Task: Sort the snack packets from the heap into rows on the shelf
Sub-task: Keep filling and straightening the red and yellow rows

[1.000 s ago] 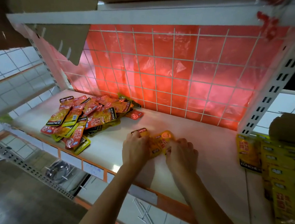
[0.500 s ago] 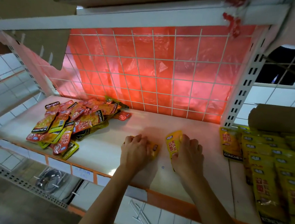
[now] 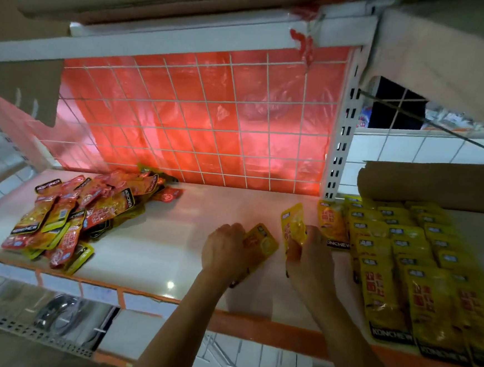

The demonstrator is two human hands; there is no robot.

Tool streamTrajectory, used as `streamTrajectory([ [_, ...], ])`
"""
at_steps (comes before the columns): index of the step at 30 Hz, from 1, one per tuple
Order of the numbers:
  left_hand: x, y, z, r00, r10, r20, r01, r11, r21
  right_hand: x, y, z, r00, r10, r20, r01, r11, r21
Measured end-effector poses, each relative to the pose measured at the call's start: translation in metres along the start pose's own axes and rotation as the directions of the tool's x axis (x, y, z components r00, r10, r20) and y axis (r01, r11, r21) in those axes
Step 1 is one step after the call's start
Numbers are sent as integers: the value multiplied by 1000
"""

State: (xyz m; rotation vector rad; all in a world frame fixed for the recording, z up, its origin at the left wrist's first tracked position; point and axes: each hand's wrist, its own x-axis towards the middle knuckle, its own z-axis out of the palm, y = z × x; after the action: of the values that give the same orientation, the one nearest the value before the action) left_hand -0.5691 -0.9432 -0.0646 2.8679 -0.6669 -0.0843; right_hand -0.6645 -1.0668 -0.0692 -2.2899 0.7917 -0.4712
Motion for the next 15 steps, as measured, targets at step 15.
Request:
streamTrajectory([
  [15,35,116,26,989,-84,125,147,726,-672,18,76,-93,950,157,-269,-111,977,179],
])
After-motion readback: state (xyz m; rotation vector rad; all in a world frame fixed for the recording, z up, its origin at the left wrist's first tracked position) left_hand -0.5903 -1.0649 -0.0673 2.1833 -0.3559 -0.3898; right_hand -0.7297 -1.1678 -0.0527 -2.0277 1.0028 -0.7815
